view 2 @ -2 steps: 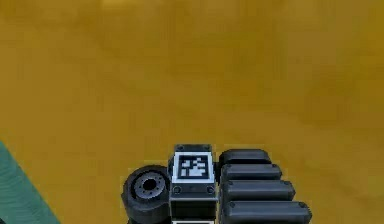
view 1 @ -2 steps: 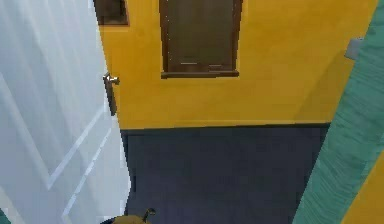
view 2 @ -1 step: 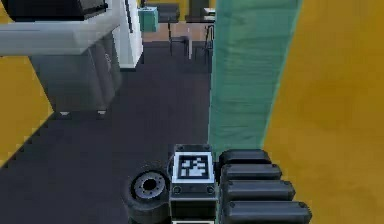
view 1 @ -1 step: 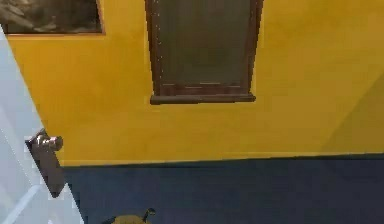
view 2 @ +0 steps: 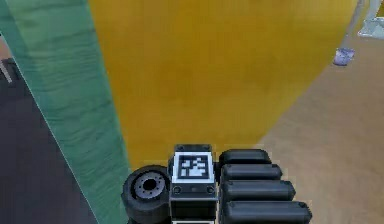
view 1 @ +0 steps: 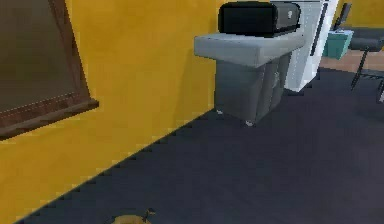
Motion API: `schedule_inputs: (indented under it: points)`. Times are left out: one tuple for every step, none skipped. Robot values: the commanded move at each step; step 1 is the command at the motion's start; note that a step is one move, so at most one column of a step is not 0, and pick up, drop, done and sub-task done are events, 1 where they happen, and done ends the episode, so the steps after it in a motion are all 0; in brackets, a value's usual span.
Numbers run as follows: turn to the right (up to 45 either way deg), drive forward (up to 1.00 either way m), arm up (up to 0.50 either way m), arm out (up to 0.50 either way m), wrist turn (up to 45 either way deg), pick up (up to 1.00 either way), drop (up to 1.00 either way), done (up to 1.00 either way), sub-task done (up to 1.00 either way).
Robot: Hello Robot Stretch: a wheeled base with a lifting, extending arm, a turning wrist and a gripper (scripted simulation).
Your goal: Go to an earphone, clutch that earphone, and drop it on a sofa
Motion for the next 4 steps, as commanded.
schedule_inputs:
  points:
    - [18.0,0.0,0.0,0.0,0.0,0.0,0.0,0.0,0.0]
    - [0.0,0.6,0.0,0.0,0.0,0.0,0.0,0.0,0.0]
    - [-6.0,0.0,0.0,0.0,0.0,0.0,0.0,0.0,0.0]
    - [0.0,0.15,0.0,0.0,0.0,0.0,0.0,0.0,0.0]
